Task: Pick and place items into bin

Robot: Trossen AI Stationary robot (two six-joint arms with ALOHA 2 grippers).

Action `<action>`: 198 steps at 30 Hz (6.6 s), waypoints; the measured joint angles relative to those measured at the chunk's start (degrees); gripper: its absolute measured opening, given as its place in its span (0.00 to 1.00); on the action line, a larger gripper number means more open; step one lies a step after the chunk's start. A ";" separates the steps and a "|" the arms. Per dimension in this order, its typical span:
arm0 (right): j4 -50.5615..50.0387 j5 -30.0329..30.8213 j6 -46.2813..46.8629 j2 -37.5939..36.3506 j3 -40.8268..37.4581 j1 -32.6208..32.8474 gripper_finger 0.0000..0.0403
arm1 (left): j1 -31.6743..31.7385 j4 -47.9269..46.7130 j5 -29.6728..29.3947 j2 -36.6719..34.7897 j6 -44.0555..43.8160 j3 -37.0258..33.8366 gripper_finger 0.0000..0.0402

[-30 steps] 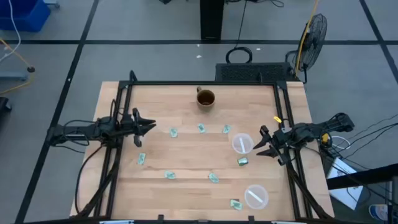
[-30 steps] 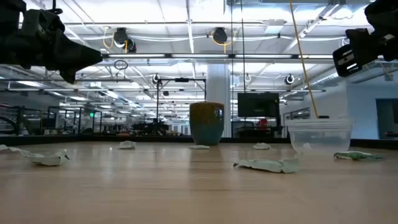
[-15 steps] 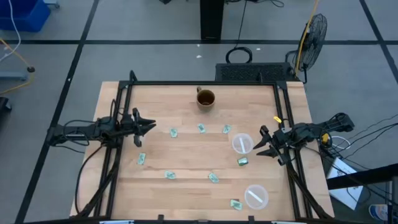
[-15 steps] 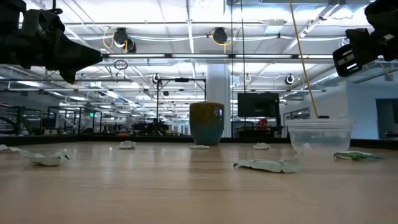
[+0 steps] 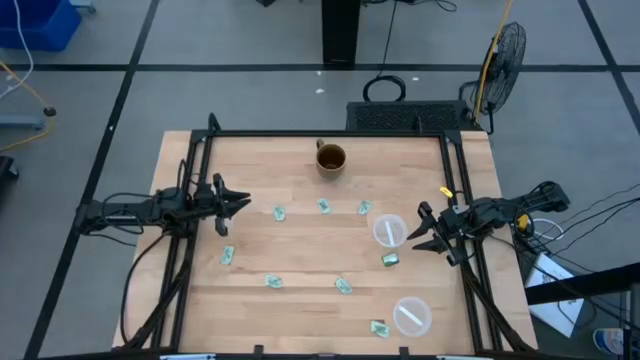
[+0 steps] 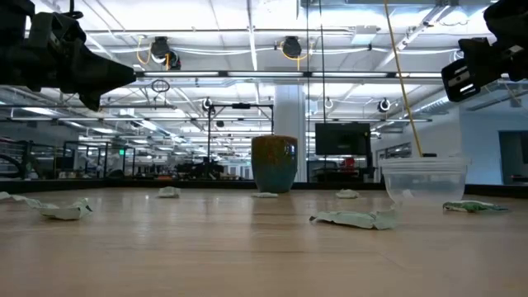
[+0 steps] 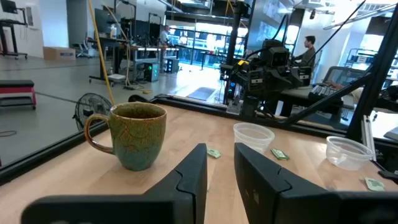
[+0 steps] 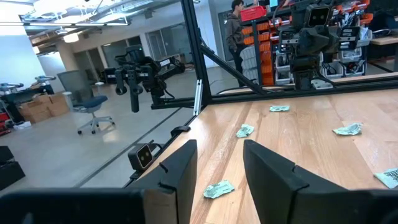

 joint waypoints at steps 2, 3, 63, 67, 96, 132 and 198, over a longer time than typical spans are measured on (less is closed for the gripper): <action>0.01 0.01 -0.01 -0.01 -0.02 -0.02 0.31 | -0.01 -0.01 -0.01 0.01 0.01 0.00 0.21; 0.01 0.01 -0.01 0.01 0.00 0.00 0.31 | 0.01 0.00 0.00 -0.01 0.01 0.01 0.21; 0.01 0.01 -0.01 0.01 0.00 0.00 0.31 | 0.01 0.18 -0.01 -0.01 -7.96 0.00 0.21; 2.22 0.43 -2.89 0.01 -0.02 -0.04 0.31 | -0.01 0.12 -1.34 0.01 -11.42 0.00 0.21; 19.95 22.26 -24.78 5.48 0.35 -2.80 0.31 | 3.22 0.23 -5.94 31.09 -15.37 0.00 0.21; -22.35 4.20 -3.31 77.39 47.10 -34.28 0.31 | 8.86 2.00 -3.50 40.16 -6.53 22.07 0.21; -42.39 12.21 13.27 67.84 41.22 -15.50 0.05 | 8.84 -2.09 -3.51 40.14 -10.44 22.10 0.21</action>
